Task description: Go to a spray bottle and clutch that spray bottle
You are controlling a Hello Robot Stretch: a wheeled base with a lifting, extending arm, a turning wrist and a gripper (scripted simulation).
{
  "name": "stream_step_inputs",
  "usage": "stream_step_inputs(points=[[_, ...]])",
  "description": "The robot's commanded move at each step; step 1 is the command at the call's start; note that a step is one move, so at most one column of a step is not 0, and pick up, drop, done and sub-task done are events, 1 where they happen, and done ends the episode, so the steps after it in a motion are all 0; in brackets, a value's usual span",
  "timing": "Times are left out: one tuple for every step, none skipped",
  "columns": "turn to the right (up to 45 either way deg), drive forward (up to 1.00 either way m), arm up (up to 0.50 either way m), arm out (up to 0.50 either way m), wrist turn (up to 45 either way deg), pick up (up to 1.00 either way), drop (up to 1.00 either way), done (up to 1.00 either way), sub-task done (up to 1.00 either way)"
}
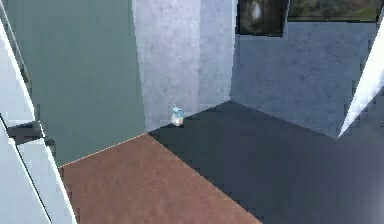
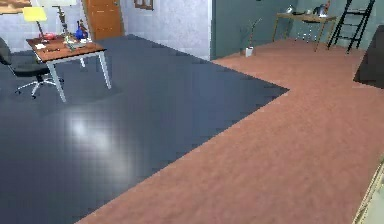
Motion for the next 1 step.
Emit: stream_step_inputs(points=[[45.0,0.00,0.00,0.00,0.0,0.00,0.00,0.00,0.00]])
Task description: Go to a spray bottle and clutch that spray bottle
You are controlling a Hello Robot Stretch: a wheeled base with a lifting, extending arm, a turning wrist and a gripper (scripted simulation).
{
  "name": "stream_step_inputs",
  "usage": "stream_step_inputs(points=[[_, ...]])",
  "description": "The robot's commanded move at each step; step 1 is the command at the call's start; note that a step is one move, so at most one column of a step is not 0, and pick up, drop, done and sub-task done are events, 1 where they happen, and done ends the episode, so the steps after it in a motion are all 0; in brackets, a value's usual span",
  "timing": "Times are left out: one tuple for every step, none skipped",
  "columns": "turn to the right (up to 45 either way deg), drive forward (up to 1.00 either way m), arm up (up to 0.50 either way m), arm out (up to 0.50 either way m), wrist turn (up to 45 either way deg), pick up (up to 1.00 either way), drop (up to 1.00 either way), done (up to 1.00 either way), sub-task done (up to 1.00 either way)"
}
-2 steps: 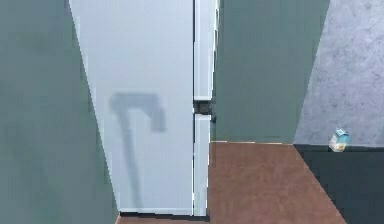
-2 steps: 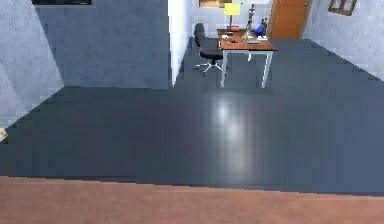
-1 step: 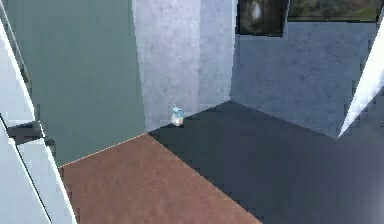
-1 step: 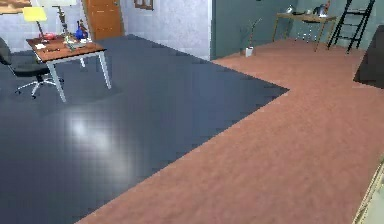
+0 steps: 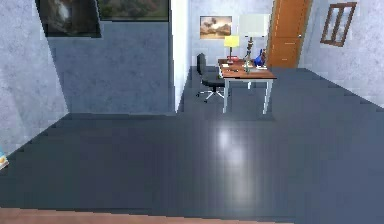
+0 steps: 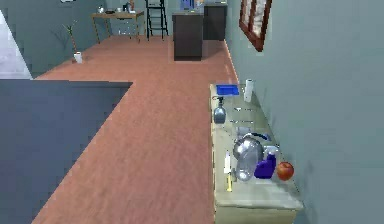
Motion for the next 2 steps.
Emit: stream_step_inputs(points=[[0.0,0.15,0.00,0.00,0.0,0.00,0.00,0.00,0.00],[45.0,0.00,0.00,0.00,0.0,0.00,0.00,0.00,0.00]])
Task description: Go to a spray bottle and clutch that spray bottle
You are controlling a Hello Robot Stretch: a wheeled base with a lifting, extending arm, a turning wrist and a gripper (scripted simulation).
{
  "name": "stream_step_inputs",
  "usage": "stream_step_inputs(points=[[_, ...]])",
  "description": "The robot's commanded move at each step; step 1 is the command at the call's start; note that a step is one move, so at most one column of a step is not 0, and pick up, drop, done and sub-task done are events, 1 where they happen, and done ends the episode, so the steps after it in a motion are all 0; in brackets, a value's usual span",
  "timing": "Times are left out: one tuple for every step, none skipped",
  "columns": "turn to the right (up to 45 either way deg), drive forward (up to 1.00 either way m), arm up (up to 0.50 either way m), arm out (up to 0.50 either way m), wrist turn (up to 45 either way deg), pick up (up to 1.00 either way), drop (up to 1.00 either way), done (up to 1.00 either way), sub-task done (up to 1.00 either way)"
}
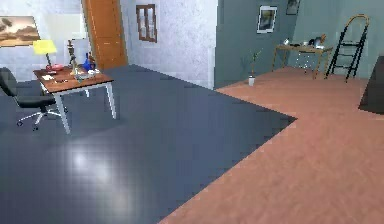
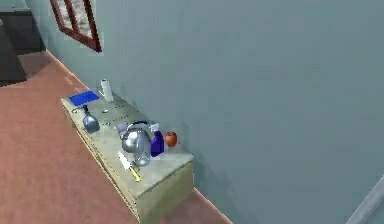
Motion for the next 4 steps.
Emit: stream_step_inputs(points=[[42.0,0.00,0.00,0.00,0.0,0.00,0.00,0.00,0.00],[0.0,0.35,0.00,0.00,0.0,0.00,0.00,0.00,0.00],[-30.0,0.00,0.00,0.00,0.0,0.00,0.00,0.00,0.00],[0.0,0.00,0.50,0.00,0.0,0.00,0.00,0.00,0.00]])
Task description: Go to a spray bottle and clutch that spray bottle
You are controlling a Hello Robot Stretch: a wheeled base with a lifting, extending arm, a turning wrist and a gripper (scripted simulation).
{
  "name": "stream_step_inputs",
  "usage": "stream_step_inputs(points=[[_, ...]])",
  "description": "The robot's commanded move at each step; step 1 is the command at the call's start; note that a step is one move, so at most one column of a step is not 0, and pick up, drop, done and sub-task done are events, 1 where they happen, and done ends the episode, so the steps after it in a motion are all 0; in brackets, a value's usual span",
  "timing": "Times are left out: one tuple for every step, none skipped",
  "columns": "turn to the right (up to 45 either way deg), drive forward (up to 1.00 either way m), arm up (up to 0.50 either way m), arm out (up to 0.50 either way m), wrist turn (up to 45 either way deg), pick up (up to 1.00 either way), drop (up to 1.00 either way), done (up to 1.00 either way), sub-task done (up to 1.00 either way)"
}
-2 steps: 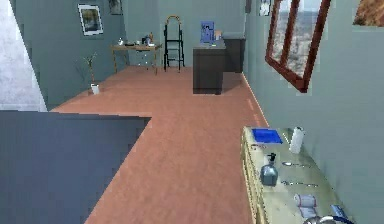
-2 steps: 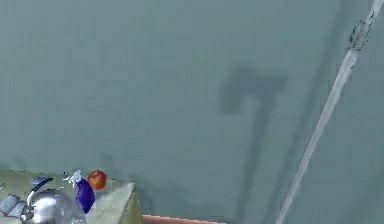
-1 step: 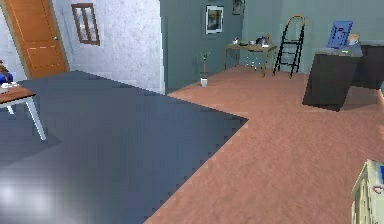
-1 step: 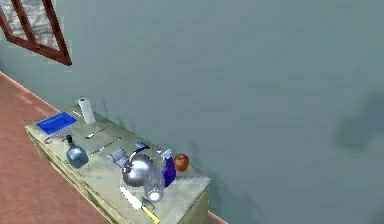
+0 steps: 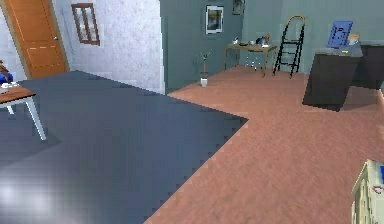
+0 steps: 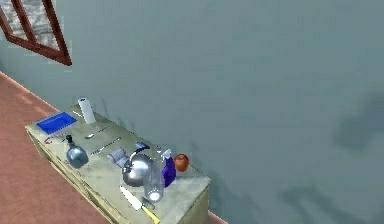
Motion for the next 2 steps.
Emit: stream_step_inputs(points=[[0.0,0.00,0.04,0.00,0.0,0.00,0.00,0.00,0.00],[0.0,0.00,0.00,0.46,0.0,0.00,0.00,0.00,0.00]])
